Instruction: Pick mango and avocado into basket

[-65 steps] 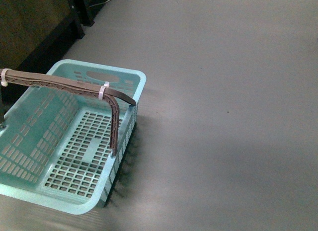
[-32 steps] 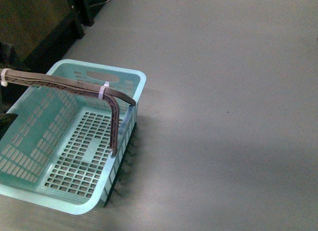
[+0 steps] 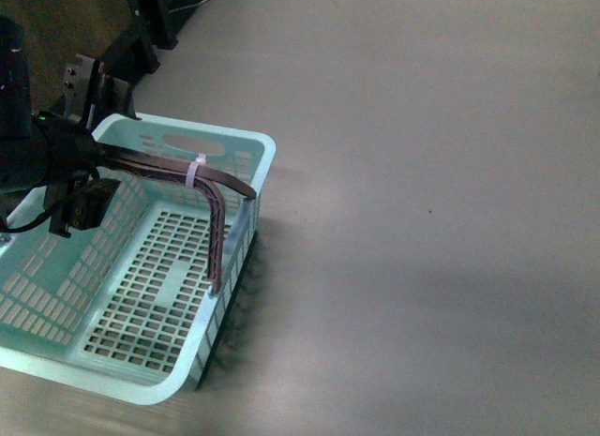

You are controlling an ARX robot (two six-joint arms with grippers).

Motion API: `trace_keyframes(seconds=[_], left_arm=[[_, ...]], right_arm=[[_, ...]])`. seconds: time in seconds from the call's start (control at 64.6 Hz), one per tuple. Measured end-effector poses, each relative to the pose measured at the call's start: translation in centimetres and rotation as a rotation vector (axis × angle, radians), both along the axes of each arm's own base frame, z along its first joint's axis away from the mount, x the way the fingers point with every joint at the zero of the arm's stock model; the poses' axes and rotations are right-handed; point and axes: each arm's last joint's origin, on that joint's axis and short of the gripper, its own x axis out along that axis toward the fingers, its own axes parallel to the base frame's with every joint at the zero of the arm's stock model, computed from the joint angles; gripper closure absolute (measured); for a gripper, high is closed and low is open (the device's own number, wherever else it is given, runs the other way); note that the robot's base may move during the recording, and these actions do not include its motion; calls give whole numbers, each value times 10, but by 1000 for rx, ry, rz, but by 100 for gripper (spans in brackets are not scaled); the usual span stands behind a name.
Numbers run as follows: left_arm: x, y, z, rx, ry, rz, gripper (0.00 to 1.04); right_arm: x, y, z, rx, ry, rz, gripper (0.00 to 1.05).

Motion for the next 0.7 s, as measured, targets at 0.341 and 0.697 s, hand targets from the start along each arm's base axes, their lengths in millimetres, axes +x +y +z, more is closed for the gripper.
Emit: trace_keyframes(seconds=[0.341,0.697], left_arm=[[-9,0,-2,-54,29,36,91],[-73,25,88,-167,-7,141,91]], right_arm=[[0,0,0,0,0,0,9],[0,0,0,0,0,0,9]])
